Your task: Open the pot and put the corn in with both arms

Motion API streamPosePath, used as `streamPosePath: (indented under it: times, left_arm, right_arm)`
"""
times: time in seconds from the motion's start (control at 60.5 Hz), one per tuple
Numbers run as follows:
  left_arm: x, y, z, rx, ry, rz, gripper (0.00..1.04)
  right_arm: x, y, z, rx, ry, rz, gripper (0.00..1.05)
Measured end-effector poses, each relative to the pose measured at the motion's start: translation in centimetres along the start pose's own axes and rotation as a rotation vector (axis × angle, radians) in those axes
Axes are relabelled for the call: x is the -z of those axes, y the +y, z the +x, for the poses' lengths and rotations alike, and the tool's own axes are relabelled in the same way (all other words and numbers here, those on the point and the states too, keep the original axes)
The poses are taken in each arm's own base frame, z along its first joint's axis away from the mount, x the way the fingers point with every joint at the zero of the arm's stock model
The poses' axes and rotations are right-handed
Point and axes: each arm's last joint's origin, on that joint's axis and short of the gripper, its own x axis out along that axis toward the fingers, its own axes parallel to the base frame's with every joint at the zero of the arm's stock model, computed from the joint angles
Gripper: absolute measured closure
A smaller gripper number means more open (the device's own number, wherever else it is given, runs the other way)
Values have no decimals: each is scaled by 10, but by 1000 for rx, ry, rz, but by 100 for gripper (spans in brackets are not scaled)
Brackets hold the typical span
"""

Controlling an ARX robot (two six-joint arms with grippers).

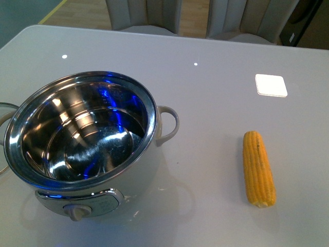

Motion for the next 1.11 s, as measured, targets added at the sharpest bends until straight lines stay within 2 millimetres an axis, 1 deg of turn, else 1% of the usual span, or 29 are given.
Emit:
streamPosePath:
  times: [0.066, 0.099, 0.116, 0.149, 0.165, 0.265, 0.43, 0.645, 0.777, 0.992, 1.108]
  left_arm:
    - [-14, 1, -15, 24, -29, -1, 7]
    - [-24, 0, -26, 49, -50, -1, 7]
    - [-25, 0, -27, 52, -52, -1, 7]
    - [-34, -1, -41, 82, -68, -5, 7]
    - [-36, -1, -45, 88, -71, -7, 7]
    - [-51, -3, -80, 148, -86, -24, 7]
    - [-65, -6, -126, 198, -89, -58, 7]
    - [-73, -15, -175, 267, -100, -68, 7]
    - [-72, -17, -193, 296, -103, -75, 7]
    - [-60, -17, -214, 335, -42, -99, 7]
    - [-53, -19, -219, 398, 10, -104, 7]
  right_arm:
    - [0, 0, 0, 0, 0, 0, 9]
    - [0, 0, 0, -1, 0, 0, 9]
    - [0, 0, 0, -1, 0, 0, 9]
    - [0, 0, 0, 0, 0, 0, 9]
    - [0, 0, 0, 0, 0, 0, 9]
    - [0, 0, 0, 0, 0, 0, 9]
    - [0, 0, 0, 0, 0, 0, 9]
    - [0, 0, 0, 0, 0, 0, 9]
    - [0, 0, 0, 0, 0, 0, 9]
    - [0, 0, 0, 0, 0, 0, 9]
    - [0, 0, 0, 0, 0, 0, 9]
